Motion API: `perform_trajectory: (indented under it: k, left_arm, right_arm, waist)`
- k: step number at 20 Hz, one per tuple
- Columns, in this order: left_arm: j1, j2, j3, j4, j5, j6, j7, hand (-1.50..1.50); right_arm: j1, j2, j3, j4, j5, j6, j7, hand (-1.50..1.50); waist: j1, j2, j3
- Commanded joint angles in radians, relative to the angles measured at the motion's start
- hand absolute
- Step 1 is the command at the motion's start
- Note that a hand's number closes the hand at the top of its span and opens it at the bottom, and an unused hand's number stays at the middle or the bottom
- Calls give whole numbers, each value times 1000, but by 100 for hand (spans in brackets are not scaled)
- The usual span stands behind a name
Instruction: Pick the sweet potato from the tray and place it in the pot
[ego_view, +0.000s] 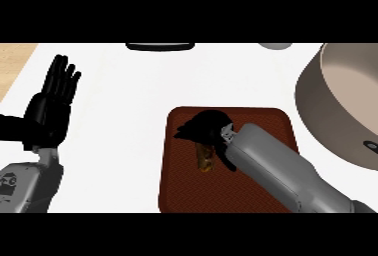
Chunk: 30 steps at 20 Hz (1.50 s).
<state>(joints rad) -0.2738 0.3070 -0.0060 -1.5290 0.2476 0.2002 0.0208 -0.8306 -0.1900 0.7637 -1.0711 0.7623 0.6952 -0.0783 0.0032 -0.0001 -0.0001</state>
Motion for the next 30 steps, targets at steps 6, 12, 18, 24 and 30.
perform_trajectory:
  k: [6, 12, 18, 24, 30]
  left_arm:
    - [15, -4, 26, -32, -10, -34, 30, 0]
    - [-51, -10, 49, 51, -25, -66, 31, 0]
    - [5, -70, 49, 63, -60, -57, -61, 0]
    - [-29, -69, 25, 10, -74, -38, 18, 0]
    - [-21, -42, 68, -21, -40, -59, 47, 0]
  right_arm:
    - [-19, 88, -25, 230, 182, -112, -42, -150]
    - [32, 127, -40, 271, 269, -181, -96, -150]
    - [45, 183, -91, 318, 326, -180, -115, -150]
    - [71, 188, 1, 402, 339, -287, -289, 150]
    - [86, 172, -2, 389, 367, -356, -348, 150]
  waist:
    - [12, 3, 0]
    - [3, 2, 0]
    - [1, 1, 0]
    - [15, 6, 1]
    - [8, 2, 0]
